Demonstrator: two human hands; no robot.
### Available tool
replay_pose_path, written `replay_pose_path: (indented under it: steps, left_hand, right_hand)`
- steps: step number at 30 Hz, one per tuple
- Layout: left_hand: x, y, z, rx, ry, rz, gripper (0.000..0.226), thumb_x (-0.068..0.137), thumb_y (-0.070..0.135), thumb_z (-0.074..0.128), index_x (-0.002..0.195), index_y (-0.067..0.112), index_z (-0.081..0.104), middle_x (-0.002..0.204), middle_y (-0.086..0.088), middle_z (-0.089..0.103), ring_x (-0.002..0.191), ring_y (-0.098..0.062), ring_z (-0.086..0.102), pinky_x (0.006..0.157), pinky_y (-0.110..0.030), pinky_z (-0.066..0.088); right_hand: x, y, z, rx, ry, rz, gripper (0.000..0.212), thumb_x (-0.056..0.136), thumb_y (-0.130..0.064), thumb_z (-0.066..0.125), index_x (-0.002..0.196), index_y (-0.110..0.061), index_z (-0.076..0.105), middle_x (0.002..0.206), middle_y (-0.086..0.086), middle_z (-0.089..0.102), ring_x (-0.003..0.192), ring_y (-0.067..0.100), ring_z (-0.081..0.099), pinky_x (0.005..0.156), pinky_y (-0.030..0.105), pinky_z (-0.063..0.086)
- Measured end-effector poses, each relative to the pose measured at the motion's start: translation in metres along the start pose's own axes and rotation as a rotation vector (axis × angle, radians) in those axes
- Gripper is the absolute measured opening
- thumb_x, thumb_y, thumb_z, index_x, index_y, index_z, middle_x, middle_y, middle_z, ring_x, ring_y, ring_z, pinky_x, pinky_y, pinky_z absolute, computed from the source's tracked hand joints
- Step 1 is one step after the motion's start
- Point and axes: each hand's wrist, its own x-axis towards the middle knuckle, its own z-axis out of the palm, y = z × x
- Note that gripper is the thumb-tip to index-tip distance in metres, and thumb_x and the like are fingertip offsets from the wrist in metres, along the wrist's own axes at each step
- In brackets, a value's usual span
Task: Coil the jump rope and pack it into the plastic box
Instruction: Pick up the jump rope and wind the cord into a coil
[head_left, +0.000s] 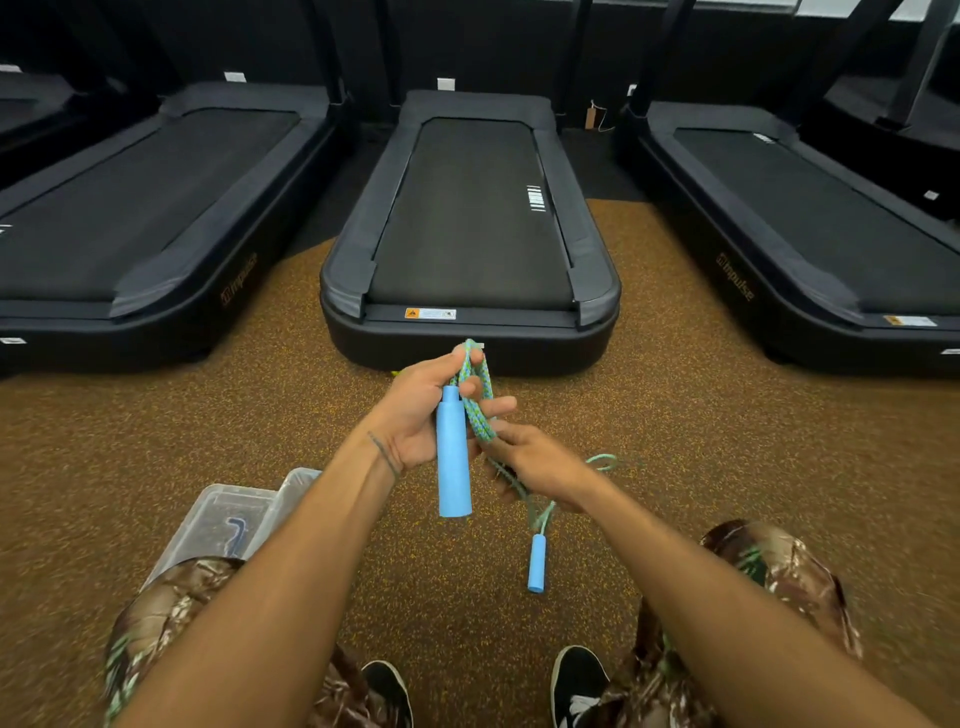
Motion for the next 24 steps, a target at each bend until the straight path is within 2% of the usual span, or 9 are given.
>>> replay_pose_path:
  steps: [4,7,9,13,16,18,20,22,24]
  left_hand:
    - [0.0,0.002,0.001,-0.026,0.024,-0.015,0.034,0.104,0.039,0.04,0.087,0.019,0.061,0.061,0.002,0.051,0.094,-0.033,0.073,0.091,-0.052,0.051]
    - [0.0,0.002,0.003,-0.044,0.038,-0.016,0.034,0.104,0.039,0.039,0.087,0.018,0.061,0.062,0.001,0.053,0.096,-0.033,0.072,0.098,-0.055,0.046]
    - [0.0,0.001,0.003,-0.026,0.054,-0.007,0.032,0.104,0.038,0.041,0.092,0.017,0.062,0.064,0.0,0.053,0.097,-0.033,0.072,0.1,-0.057,0.044]
    - [0.004,0.0,0.001,0.005,0.12,0.035,0.027,0.104,0.036,0.042,0.102,0.016,0.061,0.069,-0.002,0.058,0.093,-0.033,0.072,0.095,-0.054,0.047]
    - [0.007,0.0,-0.001,0.011,0.142,0.055,0.025,0.105,0.034,0.04,0.094,0.018,0.055,0.08,-0.004,0.07,0.094,-0.035,0.073,0.091,-0.05,0.048]
    - [0.008,-0.001,-0.002,0.059,0.129,0.028,0.025,0.105,0.031,0.039,0.09,0.016,0.052,0.089,-0.01,0.074,0.087,-0.036,0.073,0.089,-0.052,0.051]
    - [0.007,-0.002,-0.004,0.115,0.114,-0.008,0.025,0.105,0.03,0.039,0.09,0.014,0.05,0.09,-0.013,0.075,0.073,-0.032,0.071,0.073,-0.045,0.058]
    - [0.005,-0.004,-0.005,0.14,0.096,-0.037,0.025,0.105,0.031,0.041,0.091,0.014,0.051,0.086,-0.013,0.073,0.063,-0.026,0.066,0.06,-0.039,0.057]
    - [0.004,-0.005,-0.007,0.142,0.083,-0.051,0.024,0.104,0.032,0.042,0.091,0.014,0.053,0.083,-0.011,0.072,0.062,-0.024,0.063,0.06,-0.038,0.054]
  right_hand:
    - [-0.007,-0.007,0.003,-0.074,0.032,-0.019,0.024,0.102,-0.037,0.051,0.09,-0.027,0.068,0.075,0.003,0.057,0.056,0.013,0.052,0.053,0.029,0.045]
    - [-0.009,-0.011,-0.003,-0.259,0.09,-0.068,0.029,0.099,-0.044,0.054,0.08,-0.034,0.072,0.068,0.001,0.052,0.056,0.013,0.044,0.055,0.03,0.035]
    - [-0.012,-0.015,-0.007,-0.303,0.079,-0.082,0.03,0.098,-0.047,0.054,0.082,-0.032,0.075,0.064,-0.001,0.049,0.054,0.011,0.041,0.054,0.029,0.032]
    - [-0.018,-0.028,-0.012,-0.419,0.029,-0.093,0.033,0.096,-0.049,0.056,0.092,-0.027,0.08,0.053,-0.014,0.054,0.047,0.0,0.042,0.053,0.021,0.036]
    - [-0.021,-0.038,-0.013,-0.511,-0.04,-0.114,0.033,0.093,-0.054,0.058,0.09,-0.03,0.08,0.064,-0.012,0.066,0.055,0.0,0.05,0.06,0.026,0.045]
    - [-0.024,-0.047,-0.014,-0.536,-0.059,-0.148,0.032,0.093,-0.05,0.059,0.087,-0.026,0.079,0.062,-0.026,0.062,0.057,-0.004,0.053,0.062,0.023,0.045]
    - [-0.024,-0.057,-0.017,-0.526,-0.061,-0.195,0.025,0.091,-0.043,0.065,0.082,-0.024,0.078,0.081,-0.042,0.059,0.077,-0.012,0.06,0.076,0.023,0.047]
    - [-0.022,-0.062,-0.02,-0.457,-0.066,-0.223,0.016,0.086,-0.035,0.071,0.079,-0.022,0.077,0.12,-0.03,0.063,0.103,-0.008,0.061,0.094,0.032,0.047]
    - [-0.02,-0.065,-0.022,-0.425,-0.069,-0.244,0.013,0.08,-0.033,0.073,0.074,-0.022,0.076,0.131,-0.011,0.066,0.123,0.013,0.06,0.105,0.045,0.045]
